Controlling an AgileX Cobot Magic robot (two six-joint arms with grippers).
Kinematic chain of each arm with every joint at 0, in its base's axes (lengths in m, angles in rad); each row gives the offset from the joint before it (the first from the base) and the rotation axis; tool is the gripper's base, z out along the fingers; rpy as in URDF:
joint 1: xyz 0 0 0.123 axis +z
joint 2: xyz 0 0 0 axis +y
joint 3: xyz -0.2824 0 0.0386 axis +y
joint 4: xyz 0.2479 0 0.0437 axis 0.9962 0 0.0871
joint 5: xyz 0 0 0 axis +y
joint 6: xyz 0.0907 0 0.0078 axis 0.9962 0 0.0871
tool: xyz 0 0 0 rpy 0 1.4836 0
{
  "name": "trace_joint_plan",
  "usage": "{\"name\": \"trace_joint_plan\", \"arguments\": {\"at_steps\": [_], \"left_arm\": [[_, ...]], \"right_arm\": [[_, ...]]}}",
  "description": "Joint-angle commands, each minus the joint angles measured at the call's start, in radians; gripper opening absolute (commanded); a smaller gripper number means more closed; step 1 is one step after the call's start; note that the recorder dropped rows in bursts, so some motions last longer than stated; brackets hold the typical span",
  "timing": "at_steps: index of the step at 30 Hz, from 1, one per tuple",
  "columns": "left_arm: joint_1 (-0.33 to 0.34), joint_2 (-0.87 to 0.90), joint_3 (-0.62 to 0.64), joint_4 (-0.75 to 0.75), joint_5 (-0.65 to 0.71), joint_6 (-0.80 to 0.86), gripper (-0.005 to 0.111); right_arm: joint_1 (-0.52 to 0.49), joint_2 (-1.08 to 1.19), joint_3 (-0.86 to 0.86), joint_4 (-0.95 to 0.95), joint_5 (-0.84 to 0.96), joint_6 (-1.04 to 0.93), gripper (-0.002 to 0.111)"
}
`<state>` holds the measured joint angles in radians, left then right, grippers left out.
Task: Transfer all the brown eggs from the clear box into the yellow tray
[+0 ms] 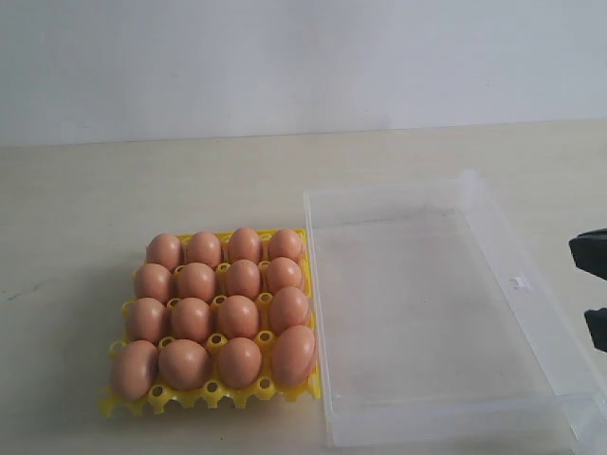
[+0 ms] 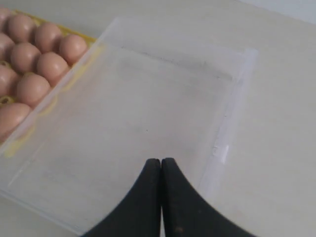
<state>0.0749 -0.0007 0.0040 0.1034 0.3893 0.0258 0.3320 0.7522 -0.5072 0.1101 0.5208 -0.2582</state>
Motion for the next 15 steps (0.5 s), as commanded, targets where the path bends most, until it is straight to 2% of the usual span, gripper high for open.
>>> {"name": "trace_joint_plan", "arguments": {"at_steps": [1, 5, 12, 15], "left_arm": [[-0.005, 0.001, -0.004, 0.0, -0.009, -0.004, 0.0], [-0.005, 0.001, -0.004, 0.0, -0.009, -0.004, 0.0], [-0.005, 0.001, -0.004, 0.0, -0.009, -0.004, 0.0], [-0.005, 0.001, -0.004, 0.0, -0.009, -0.004, 0.0]], "right_arm": [[-0.008, -0.013, 0.011, -0.24, -0.054, 0.063, 0.0], [-0.03, -0.115, 0.011, -0.346, -0.065, 0.077, 0.0], [-0.16, -0.367, 0.018, -0.371, 0.157, 0.118, 0.0], [-0.229, -0.451, 0.078, -0.38, 0.113, 0.131, 0.0]]}}
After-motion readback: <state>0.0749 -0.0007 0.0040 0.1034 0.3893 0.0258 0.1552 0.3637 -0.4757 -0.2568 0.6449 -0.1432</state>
